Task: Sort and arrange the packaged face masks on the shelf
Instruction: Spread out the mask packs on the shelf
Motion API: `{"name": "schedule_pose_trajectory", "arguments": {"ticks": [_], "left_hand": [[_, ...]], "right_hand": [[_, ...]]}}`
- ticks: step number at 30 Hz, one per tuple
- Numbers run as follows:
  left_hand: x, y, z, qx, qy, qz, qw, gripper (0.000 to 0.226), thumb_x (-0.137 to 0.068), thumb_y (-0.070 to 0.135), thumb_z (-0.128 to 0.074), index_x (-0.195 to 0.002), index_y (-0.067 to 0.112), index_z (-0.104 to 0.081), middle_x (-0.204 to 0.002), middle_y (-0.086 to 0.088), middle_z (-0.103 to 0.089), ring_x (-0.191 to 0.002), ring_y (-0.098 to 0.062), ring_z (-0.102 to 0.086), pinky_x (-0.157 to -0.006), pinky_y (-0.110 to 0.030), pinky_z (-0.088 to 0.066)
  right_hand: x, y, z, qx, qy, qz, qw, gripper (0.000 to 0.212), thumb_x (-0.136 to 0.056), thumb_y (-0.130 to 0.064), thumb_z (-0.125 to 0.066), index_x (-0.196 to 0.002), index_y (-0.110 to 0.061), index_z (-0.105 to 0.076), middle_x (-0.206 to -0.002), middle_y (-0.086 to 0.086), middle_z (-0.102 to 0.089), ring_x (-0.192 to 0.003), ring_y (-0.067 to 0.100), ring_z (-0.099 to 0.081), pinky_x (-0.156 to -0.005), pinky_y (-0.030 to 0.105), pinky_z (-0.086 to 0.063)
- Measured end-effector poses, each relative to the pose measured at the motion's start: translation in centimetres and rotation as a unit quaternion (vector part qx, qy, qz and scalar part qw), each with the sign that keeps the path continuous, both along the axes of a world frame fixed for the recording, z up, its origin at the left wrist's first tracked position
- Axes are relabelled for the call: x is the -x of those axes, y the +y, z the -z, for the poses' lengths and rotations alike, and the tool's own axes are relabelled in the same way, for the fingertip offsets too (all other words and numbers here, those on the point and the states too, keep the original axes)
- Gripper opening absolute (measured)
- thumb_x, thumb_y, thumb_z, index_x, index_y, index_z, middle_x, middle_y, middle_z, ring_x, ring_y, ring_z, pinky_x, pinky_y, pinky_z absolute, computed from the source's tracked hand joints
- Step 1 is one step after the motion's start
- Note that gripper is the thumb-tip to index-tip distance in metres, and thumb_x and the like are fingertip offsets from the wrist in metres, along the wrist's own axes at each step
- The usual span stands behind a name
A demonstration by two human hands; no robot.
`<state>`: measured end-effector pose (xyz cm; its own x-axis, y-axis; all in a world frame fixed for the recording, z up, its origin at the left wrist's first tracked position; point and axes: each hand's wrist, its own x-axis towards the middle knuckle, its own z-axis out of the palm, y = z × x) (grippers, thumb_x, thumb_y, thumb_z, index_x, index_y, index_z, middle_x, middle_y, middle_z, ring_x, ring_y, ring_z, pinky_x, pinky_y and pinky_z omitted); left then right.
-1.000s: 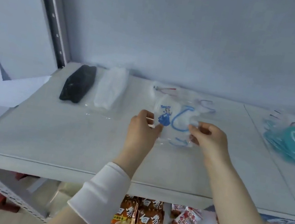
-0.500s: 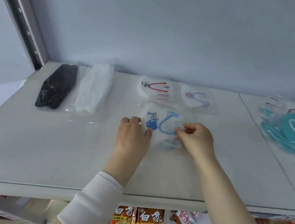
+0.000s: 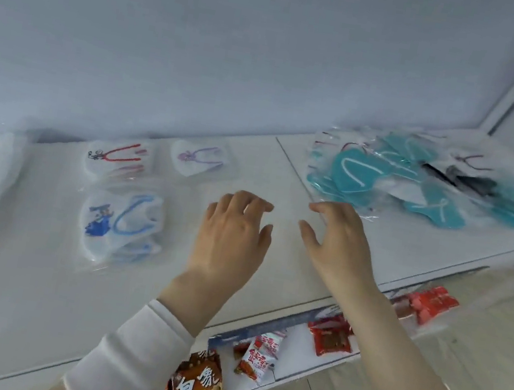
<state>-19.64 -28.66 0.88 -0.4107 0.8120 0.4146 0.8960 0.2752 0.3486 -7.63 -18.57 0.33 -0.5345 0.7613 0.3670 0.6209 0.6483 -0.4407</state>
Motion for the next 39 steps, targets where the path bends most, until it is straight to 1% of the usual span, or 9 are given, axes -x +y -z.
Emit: {"name": "schedule_pose_trajectory", "arguments": {"ticks": [5,10,15,18,22,26,29,35,39], "left_hand": [[-9.5,8.5,0.3,0.058,0.005,0.054,0.997,0.036,-0.097,0.029,-0.045,-0.132,0.022,-0.049,-0.139,0.003,-0.045,-0.131,-0.018,-0.038,-0.109,-0.031,-0.025],[-18.7,16.8,0.6,0.1,0.015,0.123,0.987,0.038,-0.099,0.033,-0.04,-0.136,0.025,-0.043,-0.145,0.005,-0.037,-0.136,-0.014,-0.029,-0.112,-0.027,-0.017],[-23.8,22.5,0.9,0.116,0.012,0.158,0.981,0.039,-0.099,0.035,-0.038,-0.137,0.028,-0.041,-0.146,0.008,-0.034,-0.137,-0.011,-0.028,-0.112,-0.025,-0.017],[-25.1,26.1,1.3,0.123,0.005,0.167,0.978,0.039,-0.098,0.036,-0.039,-0.137,0.029,-0.04,-0.146,0.009,-0.033,-0.136,-0.01,-0.028,-0.112,-0.024,-0.015],[-25.0,31.8,0.9,0.108,-0.016,0.139,0.984,0.039,-0.098,0.035,-0.042,-0.135,0.027,-0.041,-0.142,0.006,-0.039,-0.133,-0.013,-0.033,-0.11,-0.026,-0.019],[-23.3,37.4,-0.2,0.079,-0.034,0.096,0.992,0.039,-0.095,0.031,-0.046,-0.133,0.022,-0.046,-0.136,0.0,-0.045,-0.127,-0.019,-0.04,-0.107,-0.029,-0.027],[-22.0,40.7,-0.6,0.073,-0.066,0.073,0.993,0.043,-0.095,0.03,-0.049,-0.136,0.02,-0.042,-0.141,-0.002,-0.04,-0.131,-0.021,-0.035,-0.108,-0.031,-0.024],[-19.8,46.6,-0.2,0.138,-0.028,0.014,0.99,0.065,-0.094,0.045,-0.046,-0.146,0.016,-0.022,-0.152,-0.006,-0.023,-0.143,-0.026,-0.013,-0.117,-0.037,-0.012],[-19.7,47.8,1.0,0.155,-0.005,-0.003,0.988,0.068,-0.092,0.048,-0.048,-0.146,0.018,-0.021,-0.149,-0.003,-0.027,-0.142,-0.023,-0.016,-0.115,-0.034,-0.012]], "right_hand": [[-11.6,7.8,0.3,-0.032,-0.039,0.037,0.998,0.031,-0.085,-0.02,-0.065,-0.113,-0.007,-0.06,-0.117,0.012,-0.058,-0.111,0.03,-0.054,-0.093,0.041,-0.044],[-22.3,14.1,1.3,0.003,-0.06,0.086,0.995,0.034,-0.09,-0.026,-0.057,-0.122,-0.014,-0.055,-0.132,0.007,-0.051,-0.133,0.024,-0.036,-0.108,0.034,-0.03],[-28.9,18.8,1.9,0.04,-0.021,0.117,0.992,0.031,-0.085,-0.017,-0.065,-0.114,-0.009,-0.06,-0.125,0.012,-0.058,-0.129,0.033,-0.042,-0.103,0.044,-0.037],[-31.2,21.4,2.4,0.054,-0.007,0.126,0.99,0.034,-0.086,-0.021,-0.063,-0.118,-0.011,-0.058,-0.128,0.008,-0.056,-0.133,0.029,-0.039,-0.104,0.041,-0.037],[-32.0,26.9,1.8,0.058,-0.015,0.107,0.992,0.042,-0.09,-0.03,-0.057,-0.129,-0.017,-0.05,-0.137,0.001,-0.048,-0.138,0.021,-0.029,-0.109,0.033,-0.028],[-30.8,33.5,-0.7,0.068,0.03,0.093,0.993,0.039,-0.088,-0.028,-0.06,-0.124,-0.015,-0.054,-0.124,0.004,-0.055,-0.119,0.021,-0.048,-0.096,0.024,-0.033],[-29.1,38.1,-1.9,0.104,0.016,0.073,0.992,0.042,-0.087,-0.032,-0.062,-0.124,-0.014,-0.052,-0.126,0.0,-0.056,-0.118,0.017,-0.05,-0.092,0.02,-0.033],[-23.6,44.9,-2.3,0.132,-0.053,0.024,0.99,0.065,-0.082,-0.046,-0.064,-0.136,-0.017,-0.043,-0.133,0.002,-0.051,-0.123,0.02,-0.045,-0.1,0.029,-0.034],[-21.6,47.3,-1.1,0.149,-0.089,-0.012,0.985,0.074,-0.076,-0.047,-0.069,-0.138,-0.018,-0.04,-0.13,0.004,-0.052,-0.121,0.022,-0.046,-0.099,0.031,-0.037]]}}
